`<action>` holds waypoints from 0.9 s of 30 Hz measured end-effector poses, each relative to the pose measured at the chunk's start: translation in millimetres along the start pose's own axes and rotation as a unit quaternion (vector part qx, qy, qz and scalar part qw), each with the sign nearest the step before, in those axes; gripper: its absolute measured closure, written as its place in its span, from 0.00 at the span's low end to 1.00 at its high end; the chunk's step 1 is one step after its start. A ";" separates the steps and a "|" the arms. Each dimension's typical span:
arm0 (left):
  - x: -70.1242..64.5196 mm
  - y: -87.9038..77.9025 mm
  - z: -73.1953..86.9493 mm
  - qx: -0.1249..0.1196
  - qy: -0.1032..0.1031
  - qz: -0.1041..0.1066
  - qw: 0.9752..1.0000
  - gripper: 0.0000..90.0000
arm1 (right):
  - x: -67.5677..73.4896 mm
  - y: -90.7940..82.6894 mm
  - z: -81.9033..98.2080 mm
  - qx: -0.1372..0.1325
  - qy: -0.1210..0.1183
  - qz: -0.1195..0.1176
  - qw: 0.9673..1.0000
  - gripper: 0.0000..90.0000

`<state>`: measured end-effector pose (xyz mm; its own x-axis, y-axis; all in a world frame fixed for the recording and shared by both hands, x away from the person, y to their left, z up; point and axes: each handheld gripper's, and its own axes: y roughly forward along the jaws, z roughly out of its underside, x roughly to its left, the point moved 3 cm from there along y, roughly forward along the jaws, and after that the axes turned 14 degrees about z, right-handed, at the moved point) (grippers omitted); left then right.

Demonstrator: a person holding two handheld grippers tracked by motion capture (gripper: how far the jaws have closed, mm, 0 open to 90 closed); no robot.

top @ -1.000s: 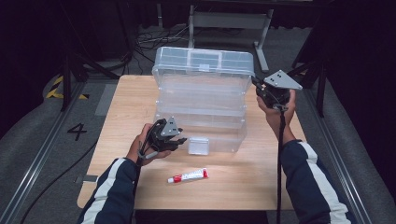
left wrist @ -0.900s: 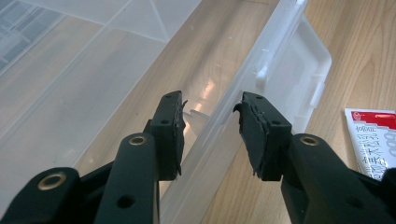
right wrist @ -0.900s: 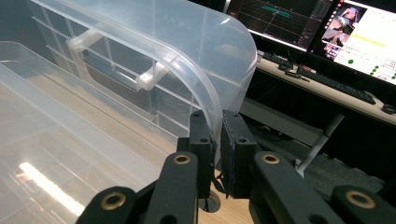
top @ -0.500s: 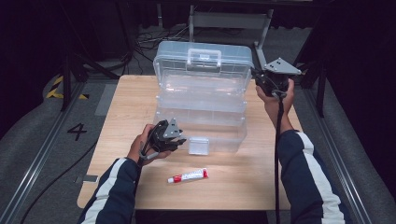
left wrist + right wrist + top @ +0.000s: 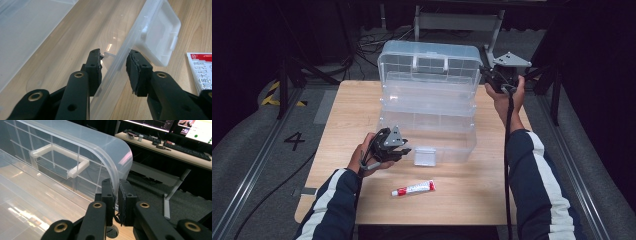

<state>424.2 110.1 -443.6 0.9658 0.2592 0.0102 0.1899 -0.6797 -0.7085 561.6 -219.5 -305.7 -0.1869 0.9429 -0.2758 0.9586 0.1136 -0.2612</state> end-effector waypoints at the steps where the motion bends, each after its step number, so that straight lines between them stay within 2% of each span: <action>1: -0.2 0.1 0.2 -0.001 0.000 0.001 1.000 0.73 | -0.6 2.0 -0.7 0.000 0.000 -0.001 1.000 0.93; 22: -4.4 1.6 0.8 -0.010 -0.002 0.009 1.000 0.73 | -2.8 25.2 -7.0 0.014 -0.015 0.000 1.000 0.93; 27: -3.5 1.6 1.4 -0.014 -0.002 0.012 1.000 0.74 | -3.3 31.7 -7.2 0.017 -0.008 0.000 1.000 0.92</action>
<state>420.8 109.0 -445.8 0.9694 0.2453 -0.0107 0.1707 -0.7046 -0.6888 594.2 -216.8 -306.4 -0.1909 0.9379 -0.2898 0.9508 0.1032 -0.2921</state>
